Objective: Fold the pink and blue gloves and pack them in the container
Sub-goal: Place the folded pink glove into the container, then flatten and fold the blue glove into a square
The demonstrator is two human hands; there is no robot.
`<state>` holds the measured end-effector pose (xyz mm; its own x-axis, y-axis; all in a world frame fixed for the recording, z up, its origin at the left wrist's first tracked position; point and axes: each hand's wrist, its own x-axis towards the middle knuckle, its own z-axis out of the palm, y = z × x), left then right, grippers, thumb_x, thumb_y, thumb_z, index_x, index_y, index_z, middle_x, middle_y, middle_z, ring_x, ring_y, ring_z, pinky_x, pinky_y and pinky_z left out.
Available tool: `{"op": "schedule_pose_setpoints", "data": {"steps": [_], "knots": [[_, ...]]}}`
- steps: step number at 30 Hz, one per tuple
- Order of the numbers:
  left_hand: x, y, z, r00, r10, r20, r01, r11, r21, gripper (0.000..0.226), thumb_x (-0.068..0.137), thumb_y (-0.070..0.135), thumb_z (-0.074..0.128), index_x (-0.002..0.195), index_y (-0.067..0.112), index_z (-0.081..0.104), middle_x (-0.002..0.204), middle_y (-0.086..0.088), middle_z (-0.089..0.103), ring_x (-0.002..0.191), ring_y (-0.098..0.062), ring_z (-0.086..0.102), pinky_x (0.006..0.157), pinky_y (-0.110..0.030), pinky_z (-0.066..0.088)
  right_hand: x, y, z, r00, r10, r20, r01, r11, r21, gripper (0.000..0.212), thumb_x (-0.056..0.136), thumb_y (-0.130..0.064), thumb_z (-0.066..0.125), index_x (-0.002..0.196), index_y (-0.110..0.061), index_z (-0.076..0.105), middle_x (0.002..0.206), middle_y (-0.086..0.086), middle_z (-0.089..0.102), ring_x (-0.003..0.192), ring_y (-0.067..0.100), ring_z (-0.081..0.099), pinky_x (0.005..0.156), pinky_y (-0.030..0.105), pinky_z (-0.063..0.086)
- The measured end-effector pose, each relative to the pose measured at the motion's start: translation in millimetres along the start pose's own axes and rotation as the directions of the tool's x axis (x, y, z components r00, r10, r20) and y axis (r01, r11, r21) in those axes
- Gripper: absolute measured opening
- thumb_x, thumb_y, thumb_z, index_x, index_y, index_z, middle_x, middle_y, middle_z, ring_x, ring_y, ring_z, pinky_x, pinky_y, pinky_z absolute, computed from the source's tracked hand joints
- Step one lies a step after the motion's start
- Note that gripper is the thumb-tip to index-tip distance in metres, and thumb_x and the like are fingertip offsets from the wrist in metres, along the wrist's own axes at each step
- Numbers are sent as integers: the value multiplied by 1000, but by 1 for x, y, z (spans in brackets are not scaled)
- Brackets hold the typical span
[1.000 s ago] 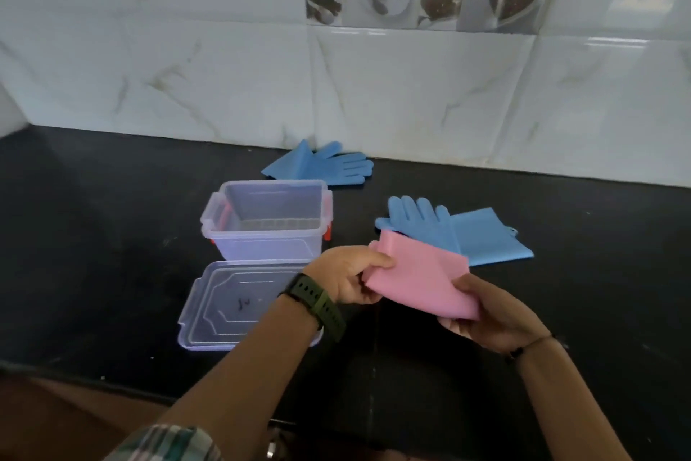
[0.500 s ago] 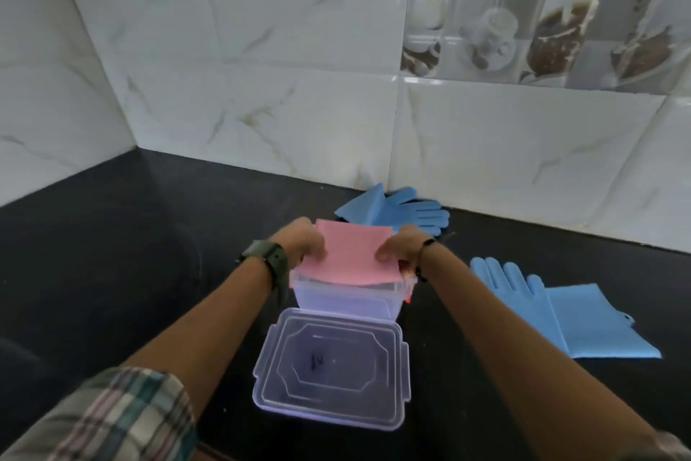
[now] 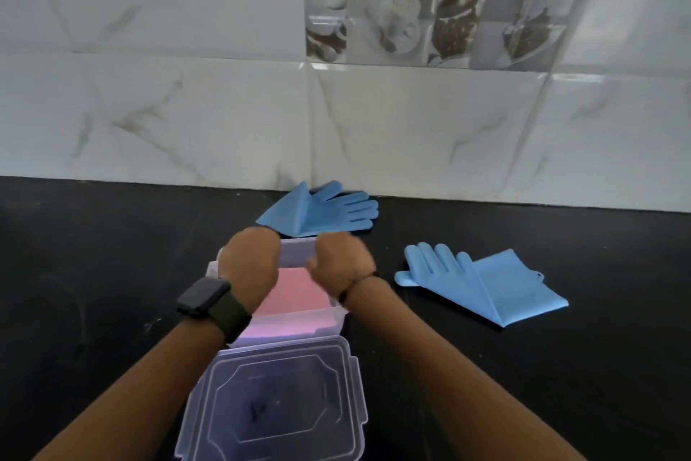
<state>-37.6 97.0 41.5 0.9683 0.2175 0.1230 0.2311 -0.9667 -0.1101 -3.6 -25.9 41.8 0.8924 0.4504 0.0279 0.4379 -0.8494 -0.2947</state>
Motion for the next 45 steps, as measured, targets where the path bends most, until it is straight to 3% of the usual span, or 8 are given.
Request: {"op": "schedule_pose_setpoints", "data": {"steps": [4, 8, 18, 24, 29, 33, 41, 45], "knots": [[-2, 71, -27, 994, 84, -70, -107, 879, -465, 12, 93, 19, 51, 98, 11, 59, 90, -7, 62, 78, -17, 56, 70, -28, 41, -36, 120, -37, 910, 281, -306, -264, 960, 97, 22, 88, -27, 48, 71, -12, 45, 74, 9, 58, 71, 28, 54, 59, 28, 33], [-19, 177, -5, 944, 219, 246, 63, 613, -788, 12, 89, 16, 57, 92, 8, 66, 94, -9, 67, 83, -18, 65, 78, -31, 55, -70, 231, -16, 878, 476, 41, -476, 879, -17, 36, 88, -43, 52, 75, -10, 55, 91, 14, 64, 91, 29, 57, 75, 34, 40], [-30, 285, 44, 809, 122, 575, 585, -270, -765, 45, 82, 37, 67, 116, 12, 52, 110, -4, 65, 97, -14, 64, 81, -31, 55, -83, 243, 4, 994, 101, -36, -77, 902, 424, 23, 89, -26, 55, 103, -9, 63, 89, 6, 68, 80, 19, 63, 72, 30, 49], [-33, 269, 60, 816, -5, 578, 532, -384, -755, 38, 87, 6, 60, 123, 1, 51, 106, -18, 67, 88, -28, 67, 71, -36, 57, -119, 229, 23, 974, -225, -17, 215, 901, 378, 38, 86, -12, 44, 122, -10, 55, 106, 13, 65, 94, 28, 61, 80, 33, 46], [-16, 248, 67, 876, 53, 479, 481, -156, -863, 30, 95, 4, 44, 124, 5, 52, 127, -17, 58, 111, -23, 58, 96, -40, 48, -109, 264, 12, 952, 122, -282, -26, 946, 322, 26, 87, -20, 54, 111, -15, 63, 103, 5, 62, 99, 21, 53, 86, 26, 42], [24, 234, 57, 884, 207, 418, 445, -103, -890, 30, 92, 2, 51, 120, 10, 58, 127, -10, 60, 115, -22, 57, 102, -42, 44, -98, 286, 8, 915, 400, -41, -367, 872, 325, 43, 90, -34, 51, 128, -13, 48, 122, 9, 55, 110, 23, 52, 93, 32, 43], [33, 227, 63, 930, -224, 290, 360, 706, -610, 40, 84, 2, 55, 122, 2, 43, 129, -20, 46, 116, -35, 48, 95, -38, 44, -92, 246, 23, 915, 396, 75, -402, 883, 241, 41, 83, -27, 55, 121, -18, 40, 116, 6, 52, 95, 24, 59, 76, 36, 52], [13, 231, 63, 949, -151, 275, 296, 726, -620, 39, 83, 1, 49, 122, 3, 42, 129, -19, 43, 116, -34, 47, 99, -38, 44, -63, 235, 14, 941, 336, -29, -326, 928, 178, 36, 85, -14, 49, 120, -11, 43, 118, 11, 49, 101, 27, 55, 86, 40, 51]]}}
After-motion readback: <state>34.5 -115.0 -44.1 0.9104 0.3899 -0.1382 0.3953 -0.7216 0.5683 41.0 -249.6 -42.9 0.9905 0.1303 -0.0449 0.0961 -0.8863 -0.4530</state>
